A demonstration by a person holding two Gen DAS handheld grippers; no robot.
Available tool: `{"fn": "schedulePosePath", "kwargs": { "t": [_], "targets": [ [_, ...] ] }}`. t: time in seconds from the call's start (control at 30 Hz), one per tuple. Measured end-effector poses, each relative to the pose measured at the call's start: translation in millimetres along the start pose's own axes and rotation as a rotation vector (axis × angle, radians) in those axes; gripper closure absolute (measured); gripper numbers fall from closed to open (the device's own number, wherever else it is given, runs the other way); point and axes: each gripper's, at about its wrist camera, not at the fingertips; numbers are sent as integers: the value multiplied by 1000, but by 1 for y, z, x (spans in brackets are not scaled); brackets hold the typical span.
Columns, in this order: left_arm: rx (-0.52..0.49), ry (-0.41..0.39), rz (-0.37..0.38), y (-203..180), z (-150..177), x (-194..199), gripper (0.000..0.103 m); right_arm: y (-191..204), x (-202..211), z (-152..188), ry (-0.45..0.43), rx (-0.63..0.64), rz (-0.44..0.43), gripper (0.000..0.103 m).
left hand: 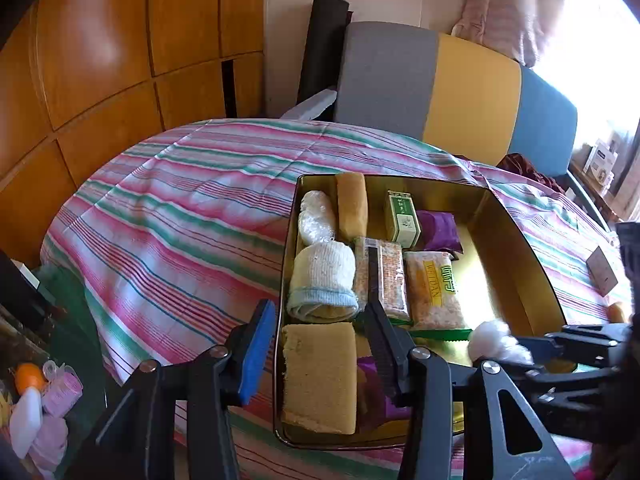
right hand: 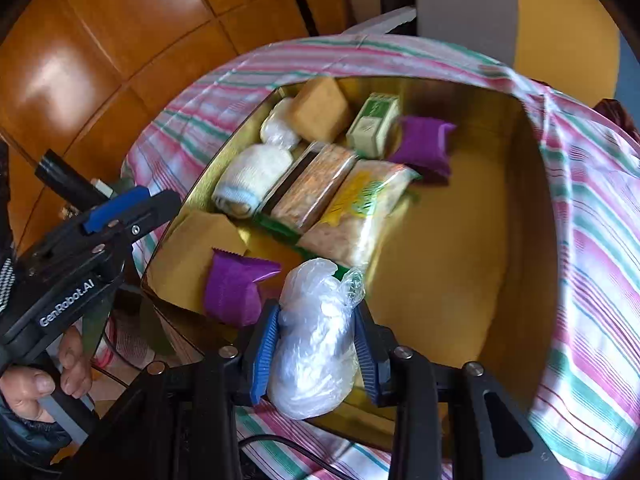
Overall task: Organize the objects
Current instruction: 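Lower the wrapped white ball into the tray and open the right gripper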
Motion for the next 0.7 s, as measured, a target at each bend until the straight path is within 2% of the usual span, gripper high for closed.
{"fn": "schedulePosePath", "kwargs": {
  "t": [0.2, 0.3, 0.53, 0.7],
  "targets": [
    [-12, -4, -10, -2, 4, -2, 49, 7, -21, -2, 37, 7, 10, 65],
    [-19, -13, -17, -3, 4, 0, 48, 8, -26, 2, 43, 1, -2, 60],
    [-37, -46, -35, -7, 2, 7, 46, 4, -7, 9, -21, -21, -20, 57],
    [-48, -60, -37, -9, 1, 12, 45, 1, 13, 15, -72, -46, -2, 57]
  ]
}}
Point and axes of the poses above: each gripper's, at about its wrist camera, not at the fingertips, and x roughly against the way its jaws point, y to its left, z to its underside, and after that the axes turned 8 degrees about y, right-handed
